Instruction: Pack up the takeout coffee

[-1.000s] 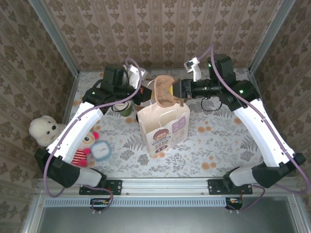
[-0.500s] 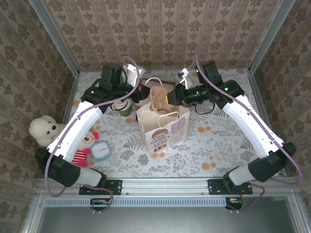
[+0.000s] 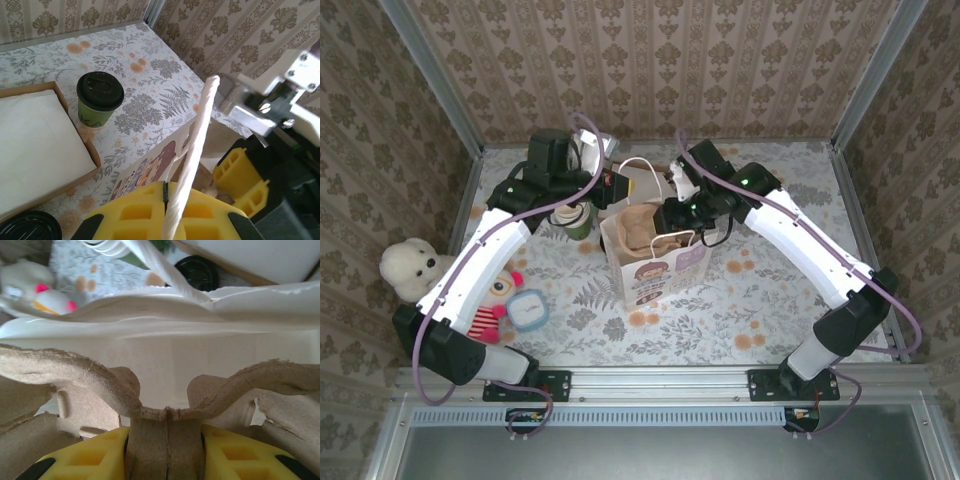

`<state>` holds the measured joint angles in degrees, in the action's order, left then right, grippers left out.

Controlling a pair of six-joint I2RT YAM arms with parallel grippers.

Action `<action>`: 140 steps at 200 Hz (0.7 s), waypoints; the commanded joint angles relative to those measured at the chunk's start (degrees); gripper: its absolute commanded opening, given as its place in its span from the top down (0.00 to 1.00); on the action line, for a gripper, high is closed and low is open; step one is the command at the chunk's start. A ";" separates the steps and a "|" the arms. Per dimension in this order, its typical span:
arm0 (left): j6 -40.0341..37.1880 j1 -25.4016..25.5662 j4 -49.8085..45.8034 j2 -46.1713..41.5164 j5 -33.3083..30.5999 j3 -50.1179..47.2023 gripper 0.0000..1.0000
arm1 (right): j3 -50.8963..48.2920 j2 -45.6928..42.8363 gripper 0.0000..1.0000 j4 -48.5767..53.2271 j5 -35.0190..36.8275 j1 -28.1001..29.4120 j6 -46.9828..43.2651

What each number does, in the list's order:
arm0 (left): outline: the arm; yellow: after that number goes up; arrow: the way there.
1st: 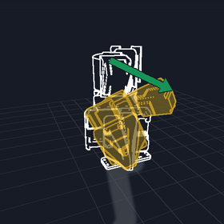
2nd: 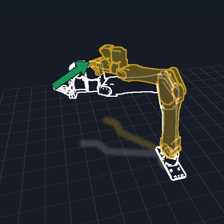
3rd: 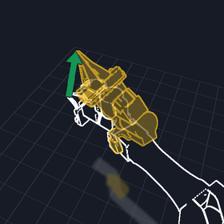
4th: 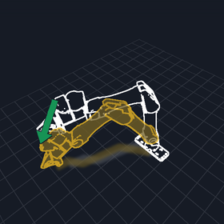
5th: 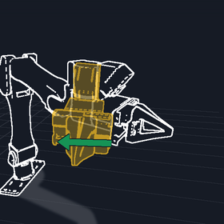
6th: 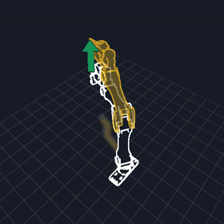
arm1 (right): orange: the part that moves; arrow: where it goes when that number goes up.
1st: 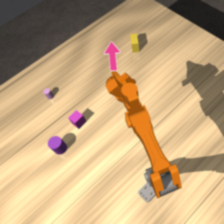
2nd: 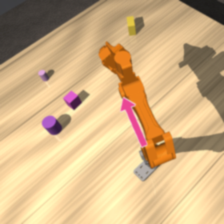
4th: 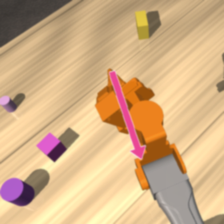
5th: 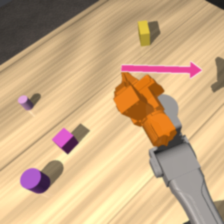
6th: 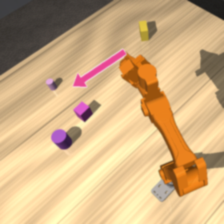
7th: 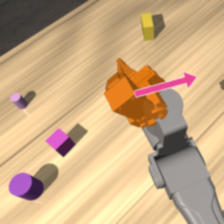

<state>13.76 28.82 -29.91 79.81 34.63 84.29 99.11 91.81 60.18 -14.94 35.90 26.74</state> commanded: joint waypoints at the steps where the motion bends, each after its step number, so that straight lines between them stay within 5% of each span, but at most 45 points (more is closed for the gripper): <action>1: 1.29 -0.25 1.44 -0.42 1.59 -0.44 1.00 | 3.42 0.92 0.63 5.19 10.48 1.00 -0.71; 93: 9.24 -0.28 0.56 0.13 0.93 1.22 1.00 | 4.82 5.46 0.63 9.78 11.82 4.18 -6.23; 140: 14.16 -0.34 1.73 0.63 -8.16 1.70 1.00 | 2.17 3.85 0.63 10.61 10.09 4.75 -8.65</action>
<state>23.90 28.82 -29.93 79.92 32.21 84.51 102.13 96.73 66.85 -4.71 40.18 20.67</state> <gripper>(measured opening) 0.049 0.374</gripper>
